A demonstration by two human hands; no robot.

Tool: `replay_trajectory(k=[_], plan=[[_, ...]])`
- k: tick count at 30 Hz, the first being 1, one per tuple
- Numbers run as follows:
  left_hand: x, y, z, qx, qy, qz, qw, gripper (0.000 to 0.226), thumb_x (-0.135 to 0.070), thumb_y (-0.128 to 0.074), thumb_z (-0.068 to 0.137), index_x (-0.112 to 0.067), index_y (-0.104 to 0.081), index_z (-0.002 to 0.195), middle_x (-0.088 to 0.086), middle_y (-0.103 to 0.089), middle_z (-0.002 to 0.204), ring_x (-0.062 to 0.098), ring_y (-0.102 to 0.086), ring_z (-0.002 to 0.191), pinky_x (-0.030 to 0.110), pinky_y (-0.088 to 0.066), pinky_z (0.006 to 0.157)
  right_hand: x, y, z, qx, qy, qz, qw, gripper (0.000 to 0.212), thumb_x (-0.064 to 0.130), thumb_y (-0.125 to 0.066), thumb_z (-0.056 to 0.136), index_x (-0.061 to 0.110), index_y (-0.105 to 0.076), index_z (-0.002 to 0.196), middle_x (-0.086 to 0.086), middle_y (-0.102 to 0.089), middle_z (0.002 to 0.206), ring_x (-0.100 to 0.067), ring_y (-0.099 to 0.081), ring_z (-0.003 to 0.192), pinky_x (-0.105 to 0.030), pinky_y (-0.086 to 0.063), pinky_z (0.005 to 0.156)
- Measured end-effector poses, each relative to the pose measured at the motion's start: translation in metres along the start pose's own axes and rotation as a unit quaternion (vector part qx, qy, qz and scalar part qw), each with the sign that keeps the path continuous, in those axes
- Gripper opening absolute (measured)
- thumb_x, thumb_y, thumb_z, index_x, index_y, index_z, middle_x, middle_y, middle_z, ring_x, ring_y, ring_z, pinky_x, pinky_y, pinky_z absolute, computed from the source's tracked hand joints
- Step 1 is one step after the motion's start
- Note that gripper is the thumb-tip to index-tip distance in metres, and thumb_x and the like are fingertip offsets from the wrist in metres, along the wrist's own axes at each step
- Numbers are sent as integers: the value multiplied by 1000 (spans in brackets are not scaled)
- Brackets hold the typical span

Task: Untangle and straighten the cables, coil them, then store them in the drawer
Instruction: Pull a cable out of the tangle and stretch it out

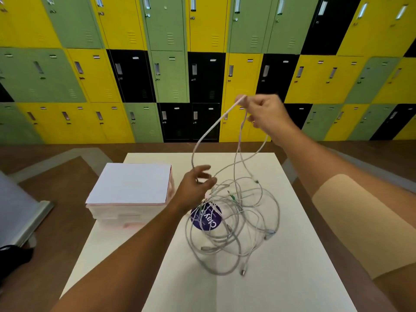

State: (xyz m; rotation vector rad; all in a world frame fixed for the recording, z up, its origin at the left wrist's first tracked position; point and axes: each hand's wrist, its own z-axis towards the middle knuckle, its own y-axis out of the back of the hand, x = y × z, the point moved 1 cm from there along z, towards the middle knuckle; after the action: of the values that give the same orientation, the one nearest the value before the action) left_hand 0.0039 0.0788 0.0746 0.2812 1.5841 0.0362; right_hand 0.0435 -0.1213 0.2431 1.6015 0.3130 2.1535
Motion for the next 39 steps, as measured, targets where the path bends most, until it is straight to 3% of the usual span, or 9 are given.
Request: replay_trajectory(k=[7, 11, 15, 22, 24, 26, 29, 34, 39], plan=[[-86, -1, -2, -26, -211, -88, 973, 68, -14, -78, 83, -18, -45, 142, 9, -62, 122, 6, -67, 98, 19, -54, 74, -36, -27, -25, 87, -32, -121, 988, 50, 57, -63, 89, 10, -75, 77, -18, -63, 68, -19, -49, 56, -31, -36, 58], [-107, -1, 3, 48, -232, -9, 971, 54, -20, -83, 79, -22, -62, 129, 1, -67, 116, 9, -68, 87, 23, -52, 67, -49, -42, -32, 153, -28, -192, 969, 50, 58, -45, 80, 20, -74, 94, -6, -68, 76, -20, -57, 65, -41, -48, 61], [-103, -6, 3, 50, -244, 14, 968, 24, -20, -81, 81, -7, -75, 100, 6, -72, 82, 22, -67, 68, 39, -55, 63, -63, -50, -34, 198, -8, -239, 951, 25, 39, -45, 94, 32, -70, 91, 9, -71, 87, -19, -66, 81, -44, -58, 72], [-105, 8, -5, -19, -231, -62, 971, 30, -11, -54, 100, 11, -69, 85, 24, -65, 68, 17, -53, 43, 17, -38, 43, -103, -52, -53, 216, -113, -249, 938, 26, 45, -61, 94, 21, -70, 93, 4, -64, 81, -15, -59, 73, -31, -45, 64], [-101, 19, -3, -53, -216, -76, 972, 30, -11, -53, 101, 8, -68, 83, 19, -62, 65, 15, -49, 41, 19, -37, 42, -122, -52, -65, 202, -142, -219, 944, 12, 22, -63, 95, 20, -69, 104, -1, -69, 89, -17, -63, 73, -27, -44, 64], [-95, 32, -2, -82, -196, -84, 974, 29, -12, -54, 101, 6, -68, 82, 16, -61, 63, 13, -47, 40, 19, -36, 42, -140, -51, -77, 168, -178, -143, 959, 23, 5, -50, 97, 16, -68, 106, -11, -72, 84, -19, -67, 63, -23, -46, 58], [-77, 54, -1, -160, -147, -136, 967, 29, -13, -54, 100, -1, -69, 78, 9, -61, 60, 9, -44, 42, 19, -30, 41, -160, -44, -90, 94, -222, -48, 969, 29, 1, -40, 99, 11, -66, 104, -18, -68, 73, -23, -61, 50, -26, -46, 52], [-58, 98, 2, -322, -65, -305, 894, 29, -11, -54, 93, -10, -64, 67, -1, -54, 52, 10, -35, 40, 20, -20, 41, -197, -19, -97, -4, -310, -104, 945, 27, -9, -47, 87, 6, -69, 95, -17, -68, 68, -30, -67, 59, -32, -52, 58], [-66, 127, 2, -358, -51, -372, 855, 29, -13, -52, 89, -14, -60, 61, -1, -51, 54, 11, -30, 39, 21, -19, 41, -224, 8, -109, -10, -377, -191, 906, 20, -3, -55, 89, 4, -66, 104, -11, -62, 79, -25, -60, 66, -29, -51, 58]])
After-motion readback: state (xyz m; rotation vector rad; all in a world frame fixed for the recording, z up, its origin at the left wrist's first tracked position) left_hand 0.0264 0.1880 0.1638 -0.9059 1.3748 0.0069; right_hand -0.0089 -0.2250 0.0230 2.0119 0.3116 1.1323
